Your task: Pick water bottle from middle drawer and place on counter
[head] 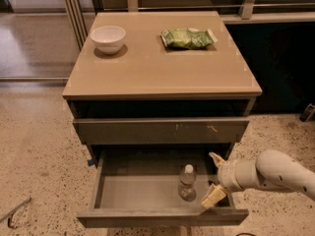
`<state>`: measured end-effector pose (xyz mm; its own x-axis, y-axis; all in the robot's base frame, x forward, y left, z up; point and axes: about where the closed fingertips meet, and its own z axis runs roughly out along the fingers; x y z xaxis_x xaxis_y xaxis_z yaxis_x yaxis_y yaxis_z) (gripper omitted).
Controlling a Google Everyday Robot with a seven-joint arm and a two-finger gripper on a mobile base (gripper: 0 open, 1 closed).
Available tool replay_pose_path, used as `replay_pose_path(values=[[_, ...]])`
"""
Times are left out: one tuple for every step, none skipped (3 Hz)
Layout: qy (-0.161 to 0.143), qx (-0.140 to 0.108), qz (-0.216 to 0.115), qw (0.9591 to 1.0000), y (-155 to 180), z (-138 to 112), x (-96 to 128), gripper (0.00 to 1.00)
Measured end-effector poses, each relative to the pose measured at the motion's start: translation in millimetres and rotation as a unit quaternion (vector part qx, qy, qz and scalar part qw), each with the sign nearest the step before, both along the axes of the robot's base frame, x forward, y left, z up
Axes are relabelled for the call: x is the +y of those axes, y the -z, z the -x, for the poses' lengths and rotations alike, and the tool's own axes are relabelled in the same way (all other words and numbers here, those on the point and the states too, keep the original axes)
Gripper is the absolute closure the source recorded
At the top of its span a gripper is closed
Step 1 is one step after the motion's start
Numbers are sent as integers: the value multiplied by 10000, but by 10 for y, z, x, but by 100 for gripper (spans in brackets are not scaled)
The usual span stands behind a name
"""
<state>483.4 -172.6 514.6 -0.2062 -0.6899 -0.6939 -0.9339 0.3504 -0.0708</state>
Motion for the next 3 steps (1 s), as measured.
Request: replay_pose_path(values=[[-27,72,-161,9998,136,-84,83,3],[-136,-25,-392,9991,300,-211,289,5],[-250,-91,-542,9982,388,-273,430,3]])
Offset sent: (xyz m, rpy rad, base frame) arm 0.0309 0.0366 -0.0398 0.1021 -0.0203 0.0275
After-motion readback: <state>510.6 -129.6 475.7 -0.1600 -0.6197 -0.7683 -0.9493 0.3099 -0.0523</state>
